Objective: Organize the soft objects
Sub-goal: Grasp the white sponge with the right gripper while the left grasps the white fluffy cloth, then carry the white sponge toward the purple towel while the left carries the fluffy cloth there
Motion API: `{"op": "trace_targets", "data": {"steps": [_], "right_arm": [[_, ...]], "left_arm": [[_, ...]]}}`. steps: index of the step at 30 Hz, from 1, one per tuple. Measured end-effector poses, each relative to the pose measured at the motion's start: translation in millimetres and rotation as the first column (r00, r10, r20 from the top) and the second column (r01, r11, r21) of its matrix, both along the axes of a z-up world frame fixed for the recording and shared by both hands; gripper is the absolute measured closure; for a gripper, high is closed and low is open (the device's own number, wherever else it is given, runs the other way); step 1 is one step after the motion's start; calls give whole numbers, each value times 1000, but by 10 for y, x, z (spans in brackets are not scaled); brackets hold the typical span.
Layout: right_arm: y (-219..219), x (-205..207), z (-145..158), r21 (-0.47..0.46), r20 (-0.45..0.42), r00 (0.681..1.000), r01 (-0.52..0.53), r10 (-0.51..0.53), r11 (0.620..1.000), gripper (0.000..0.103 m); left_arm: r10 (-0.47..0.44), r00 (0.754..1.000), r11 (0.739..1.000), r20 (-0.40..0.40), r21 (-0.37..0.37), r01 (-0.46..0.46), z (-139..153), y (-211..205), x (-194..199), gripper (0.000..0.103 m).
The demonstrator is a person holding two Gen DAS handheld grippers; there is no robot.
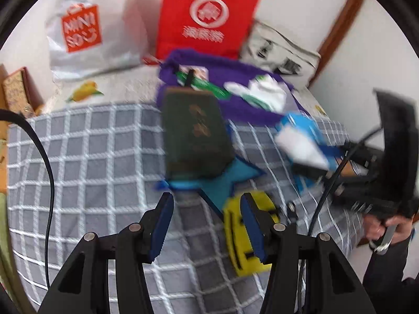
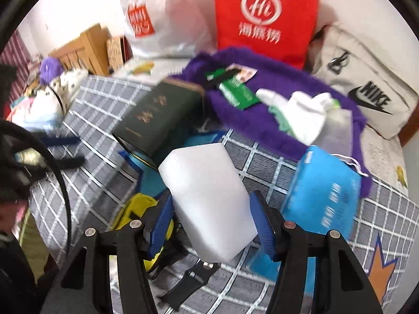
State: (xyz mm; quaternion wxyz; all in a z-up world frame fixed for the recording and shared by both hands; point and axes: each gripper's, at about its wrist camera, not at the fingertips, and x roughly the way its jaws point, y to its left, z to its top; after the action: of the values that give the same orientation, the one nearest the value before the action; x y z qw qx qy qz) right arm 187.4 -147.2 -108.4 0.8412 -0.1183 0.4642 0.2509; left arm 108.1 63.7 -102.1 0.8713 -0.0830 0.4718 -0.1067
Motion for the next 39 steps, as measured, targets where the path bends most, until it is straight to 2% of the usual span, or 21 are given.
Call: {"op": "trace_targets", "data": {"steps": [4, 9, 14, 19, 21, 23, 26, 27, 32, 39], "right_arm": [[-260, -257, 198, 44, 46, 996, 72, -74, 996, 44], [-646, -553, 327, 86, 87, 984, 147, -155, 985, 44], [-984, -781, 341, 132, 82, 969, 222, -234, 966, 44], [-1261, -992, 309, 193, 68, 949, 291, -309, 937, 43], [-1328, -1041, 279, 208, 54, 945, 305, -323, 929, 43], [-1365, -1071, 275, 209, 60, 942, 312, -331, 927, 43], [-1403, -1085, 272, 223, 53, 940, 319, -338, 921, 43], [-1417, -1084, 276, 233, 50, 939, 320, -340, 918, 43], [-1435, -1082, 282, 245, 48, 939, 321, -342, 915, 43], [-1449, -1057, 385, 269, 61, 934, 324, -351, 907, 43]], "left_arm": [[-69, 997, 997, -33, -31, 68, -149, -265, -188, 51], [-132, 990, 991, -44, -23, 131, -232, -580, -353, 51], [-179, 982, 984, -61, -26, 177, -329, -825, -403, 51], [-187, 979, 982, -79, 4, 188, -440, -946, -410, 51], [-183, 980, 983, -81, 13, 184, -469, -970, -388, 55], [-193, 979, 980, -67, 28, 196, -480, -995, -391, 67], [-213, 975, 977, -66, 13, 214, -493, -1001, -373, 80], [-219, 974, 975, -66, 13, 220, -500, -999, -362, 80], [-221, 975, 975, -36, -11, 221, -395, -939, -376, 82], [-199, 979, 978, 37, -48, 201, -11, -747, -370, 82]]}}
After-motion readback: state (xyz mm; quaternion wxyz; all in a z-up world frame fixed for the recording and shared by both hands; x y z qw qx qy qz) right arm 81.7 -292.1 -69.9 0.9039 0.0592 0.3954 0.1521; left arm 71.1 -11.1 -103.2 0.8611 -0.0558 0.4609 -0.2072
